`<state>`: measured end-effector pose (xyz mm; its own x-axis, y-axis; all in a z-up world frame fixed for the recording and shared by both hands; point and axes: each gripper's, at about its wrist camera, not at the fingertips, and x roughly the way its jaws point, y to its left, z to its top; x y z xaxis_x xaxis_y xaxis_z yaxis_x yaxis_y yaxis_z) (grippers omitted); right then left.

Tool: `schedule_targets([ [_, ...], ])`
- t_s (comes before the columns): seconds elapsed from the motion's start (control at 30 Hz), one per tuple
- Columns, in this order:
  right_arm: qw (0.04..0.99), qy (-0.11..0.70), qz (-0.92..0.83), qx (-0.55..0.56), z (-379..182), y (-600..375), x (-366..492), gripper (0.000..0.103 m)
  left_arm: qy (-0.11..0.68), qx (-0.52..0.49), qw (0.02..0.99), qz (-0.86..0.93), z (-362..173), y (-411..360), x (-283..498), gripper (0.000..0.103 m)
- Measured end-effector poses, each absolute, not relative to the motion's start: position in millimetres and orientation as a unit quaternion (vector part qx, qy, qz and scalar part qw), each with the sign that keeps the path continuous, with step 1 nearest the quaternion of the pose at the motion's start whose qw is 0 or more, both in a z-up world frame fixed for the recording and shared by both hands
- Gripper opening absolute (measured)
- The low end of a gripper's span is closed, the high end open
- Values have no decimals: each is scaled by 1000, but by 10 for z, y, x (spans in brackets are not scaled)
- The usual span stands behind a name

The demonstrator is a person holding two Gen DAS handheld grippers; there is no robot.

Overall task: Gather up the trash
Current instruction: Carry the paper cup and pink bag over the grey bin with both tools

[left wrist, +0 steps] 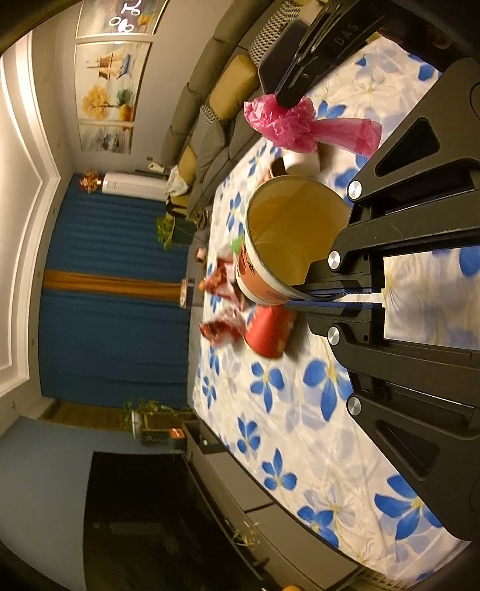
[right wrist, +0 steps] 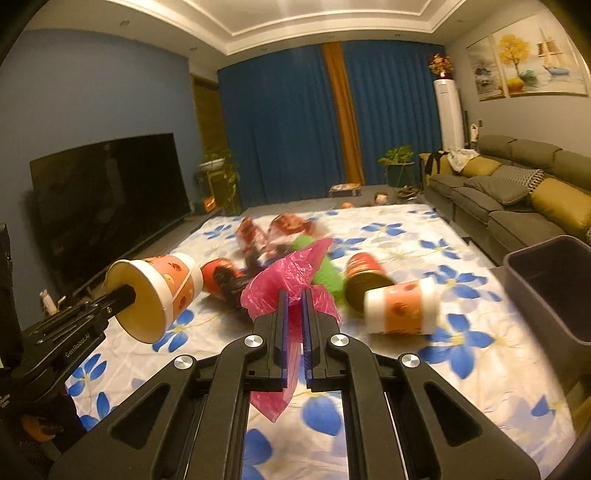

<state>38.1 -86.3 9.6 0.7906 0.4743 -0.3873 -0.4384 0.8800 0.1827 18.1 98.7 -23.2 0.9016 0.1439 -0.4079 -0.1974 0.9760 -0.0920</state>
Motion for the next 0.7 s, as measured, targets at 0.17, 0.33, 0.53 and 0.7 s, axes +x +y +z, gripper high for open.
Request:
schedule_targets([
  [0.17,955,202,209,54,167,-1253,369,7,198,-57,977,58,-149,668,302,2],
  [0.33,966,188,168,60,247,-1667,362,7,192,-50,980,18,-58,261,475,2],
  [0.53,977,170,113,64,318,-2179,411,7,186,-42,981,-25,29,-261,700,2],
  [0.7,984,155,63,67,358,-2602,499,8,179,-31,982,-57,103,-684,908,2],
])
